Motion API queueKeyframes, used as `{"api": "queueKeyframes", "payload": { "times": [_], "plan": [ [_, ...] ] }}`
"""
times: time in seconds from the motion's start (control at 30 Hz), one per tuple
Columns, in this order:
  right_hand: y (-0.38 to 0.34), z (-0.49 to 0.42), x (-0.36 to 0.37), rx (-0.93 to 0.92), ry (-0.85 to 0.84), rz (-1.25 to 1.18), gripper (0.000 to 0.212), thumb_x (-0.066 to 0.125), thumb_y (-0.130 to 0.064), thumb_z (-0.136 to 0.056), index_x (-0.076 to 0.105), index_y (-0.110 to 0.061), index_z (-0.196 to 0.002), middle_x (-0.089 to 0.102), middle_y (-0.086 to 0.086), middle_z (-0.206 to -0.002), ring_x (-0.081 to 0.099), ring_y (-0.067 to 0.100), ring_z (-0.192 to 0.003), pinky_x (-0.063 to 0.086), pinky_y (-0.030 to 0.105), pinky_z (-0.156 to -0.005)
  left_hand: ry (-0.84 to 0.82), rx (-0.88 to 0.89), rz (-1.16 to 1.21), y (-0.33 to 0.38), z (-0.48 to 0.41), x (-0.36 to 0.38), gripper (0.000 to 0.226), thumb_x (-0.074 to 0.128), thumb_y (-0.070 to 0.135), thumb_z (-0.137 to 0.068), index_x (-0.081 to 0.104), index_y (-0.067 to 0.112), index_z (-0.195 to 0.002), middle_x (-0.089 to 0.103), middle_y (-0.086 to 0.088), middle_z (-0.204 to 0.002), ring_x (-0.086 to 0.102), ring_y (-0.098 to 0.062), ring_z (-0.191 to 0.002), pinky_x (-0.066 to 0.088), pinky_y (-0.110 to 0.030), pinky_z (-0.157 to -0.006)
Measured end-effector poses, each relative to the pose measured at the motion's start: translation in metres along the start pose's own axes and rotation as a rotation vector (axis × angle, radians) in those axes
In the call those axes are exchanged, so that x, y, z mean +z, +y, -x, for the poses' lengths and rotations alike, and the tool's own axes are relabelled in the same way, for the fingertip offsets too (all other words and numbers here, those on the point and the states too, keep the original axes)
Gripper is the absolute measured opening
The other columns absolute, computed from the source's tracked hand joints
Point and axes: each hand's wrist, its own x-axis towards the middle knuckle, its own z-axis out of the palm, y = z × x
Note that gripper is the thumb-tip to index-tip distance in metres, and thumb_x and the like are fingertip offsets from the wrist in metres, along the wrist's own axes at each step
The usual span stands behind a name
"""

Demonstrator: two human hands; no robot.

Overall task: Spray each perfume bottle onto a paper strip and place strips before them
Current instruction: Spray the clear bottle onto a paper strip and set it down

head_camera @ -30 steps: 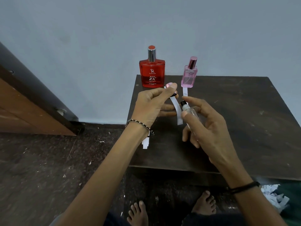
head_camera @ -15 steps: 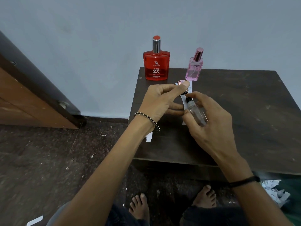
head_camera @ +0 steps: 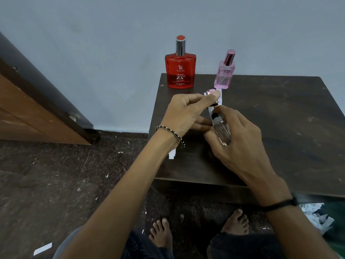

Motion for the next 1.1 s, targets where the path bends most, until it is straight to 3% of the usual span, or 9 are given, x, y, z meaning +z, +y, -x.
{"api": "queueKeyframes", "payload": {
  "times": [0.13, 0.23, 0.33, 0.47, 0.57, 0.67, 0.8, 0.97, 1.1],
  "plan": [
    [-0.001, 0.0, 0.001, -0.017, 0.003, 0.018, 0.047, 0.067, -0.022, -0.085, 0.061, -0.004, -0.127, 0.067, 0.008, -0.105, 0.052, 0.009, -0.079, 0.04, 0.016, -0.074, 0.011, -0.002, -0.023, -0.001, -0.001, 0.0, 0.03, 0.073, 0.033, -0.088, 0.076, 0.004, -0.098, 0.078, -0.002, -0.087, 0.077, -0.029, -0.069, 0.06, -0.028, -0.054],
    [-0.002, -0.001, 0.0, -0.018, 0.05, 0.0, 0.042, 0.073, -0.016, -0.083, 0.064, -0.005, -0.123, 0.067, 0.009, -0.099, 0.052, 0.011, -0.077, 0.037, 0.005, -0.072, 0.023, 0.003, 0.006, -0.002, -0.001, -0.001, 0.03, 0.073, 0.031, -0.089, 0.076, 0.002, -0.098, 0.078, -0.01, -0.094, 0.077, -0.028, -0.069, 0.06, -0.027, -0.054],
    [-0.001, -0.002, -0.006, 0.008, 0.104, -0.051, 0.041, 0.072, -0.019, -0.085, 0.064, -0.008, -0.124, 0.066, 0.003, -0.099, 0.055, 0.008, -0.08, 0.038, -0.001, -0.078, 0.033, 0.007, 0.007, -0.002, -0.003, -0.004, 0.028, 0.072, 0.03, -0.089, 0.076, 0.004, -0.098, 0.079, -0.005, -0.088, 0.077, -0.027, -0.069, 0.06, -0.027, -0.054],
    [0.004, -0.001, -0.017, 0.111, 0.162, -0.212, 0.038, 0.064, -0.026, -0.092, 0.062, -0.017, -0.129, 0.065, -0.008, -0.1, 0.063, 0.005, -0.083, 0.054, 0.017, -0.078, 0.056, 0.017, -0.069, -0.003, -0.007, -0.006, 0.029, 0.072, 0.037, -0.088, 0.078, 0.01, -0.097, 0.077, -0.007, -0.102, 0.078, -0.025, -0.073, 0.064, -0.035, -0.062],
    [0.006, 0.001, -0.02, 0.205, 0.154, -0.364, 0.04, 0.063, -0.036, -0.093, 0.059, -0.025, -0.131, 0.066, 0.0, -0.094, 0.067, 0.016, -0.074, 0.058, 0.033, -0.065, 0.057, 0.004, -0.08, -0.002, -0.008, -0.006, 0.031, 0.071, 0.039, -0.088, 0.077, 0.011, -0.1, 0.075, -0.007, -0.109, 0.078, -0.025, -0.074, 0.064, -0.035, -0.064],
    [0.008, 0.001, -0.019, 0.306, 0.138, -0.526, 0.043, 0.065, -0.042, -0.09, 0.056, -0.026, -0.129, 0.067, 0.001, -0.097, 0.064, 0.012, -0.061, 0.05, 0.022, -0.051, 0.051, -0.013, -0.049, -0.001, -0.008, -0.006, 0.031, 0.071, 0.038, -0.089, 0.076, 0.01, -0.1, 0.076, -0.007, -0.106, 0.078, -0.026, -0.074, 0.063, -0.034, -0.062],
    [0.01, 0.0, -0.019, 0.46, 0.154, -0.765, 0.041, 0.075, -0.036, -0.081, 0.053, -0.028, -0.115, 0.065, 0.005, -0.108, 0.063, 0.009, -0.064, 0.047, 0.018, -0.047, 0.036, -0.036, 0.016, 0.0, -0.006, -0.007, 0.031, 0.071, 0.036, -0.089, 0.076, 0.008, -0.101, 0.077, -0.006, -0.103, 0.078, -0.03, -0.076, 0.063, -0.035, -0.061],
    [0.01, -0.004, -0.022, 0.516, 0.197, -0.918, 0.028, 0.075, -0.009, -0.085, 0.058, -0.025, -0.103, 0.071, -0.008, -0.08, 0.059, 0.005, -0.055, 0.042, 0.016, -0.04, 0.065, -0.073, 0.06, 0.004, -0.007, -0.007, 0.031, 0.071, 0.039, -0.088, 0.077, 0.011, -0.099, 0.077, -0.008, -0.104, 0.078, -0.03, -0.077, 0.063, -0.036, -0.062],
    [0.011, -0.004, -0.023, 0.474, 0.154, -0.932, 0.014, 0.074, -0.012, -0.087, 0.069, -0.022, -0.096, 0.069, 0.0, -0.079, 0.057, 0.009, -0.057, 0.041, 0.018, -0.04, 0.071, -0.09, 0.043, 0.003, -0.009, -0.009, 0.026, 0.07, 0.043, -0.087, 0.079, 0.019, -0.085, 0.079, -0.005, -0.096, 0.078, -0.03, -0.078, 0.063, -0.036, -0.063]
  ]
}}
